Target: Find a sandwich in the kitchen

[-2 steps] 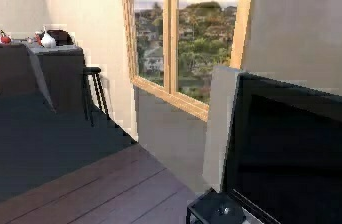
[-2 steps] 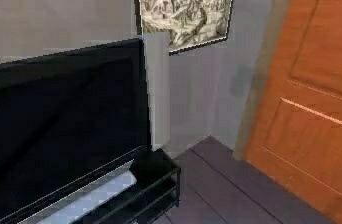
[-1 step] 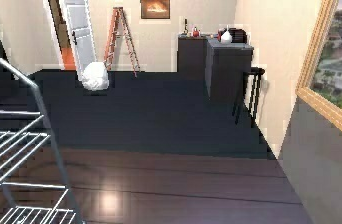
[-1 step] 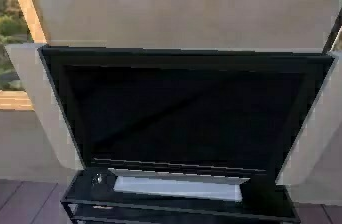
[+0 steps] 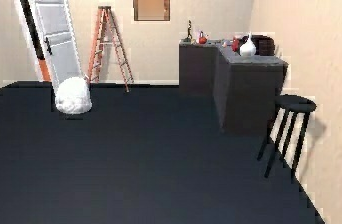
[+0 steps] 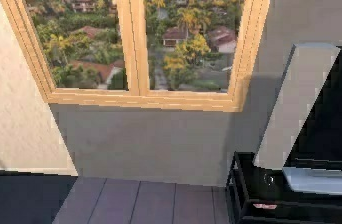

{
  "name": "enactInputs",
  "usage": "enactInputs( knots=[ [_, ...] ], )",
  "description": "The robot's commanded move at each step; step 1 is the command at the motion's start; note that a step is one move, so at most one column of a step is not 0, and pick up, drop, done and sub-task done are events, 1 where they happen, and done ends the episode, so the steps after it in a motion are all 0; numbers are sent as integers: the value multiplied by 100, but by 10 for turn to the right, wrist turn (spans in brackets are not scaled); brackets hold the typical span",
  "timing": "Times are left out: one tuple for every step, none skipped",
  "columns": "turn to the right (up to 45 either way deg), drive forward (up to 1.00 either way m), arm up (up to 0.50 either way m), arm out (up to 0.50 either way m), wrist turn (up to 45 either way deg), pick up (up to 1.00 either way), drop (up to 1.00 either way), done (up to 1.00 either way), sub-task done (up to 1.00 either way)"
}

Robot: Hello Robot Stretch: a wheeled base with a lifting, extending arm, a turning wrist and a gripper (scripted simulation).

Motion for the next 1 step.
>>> enactInputs(
  knots=[
    [-120,0,0,0,0,0,0,0,0]
  ],
)
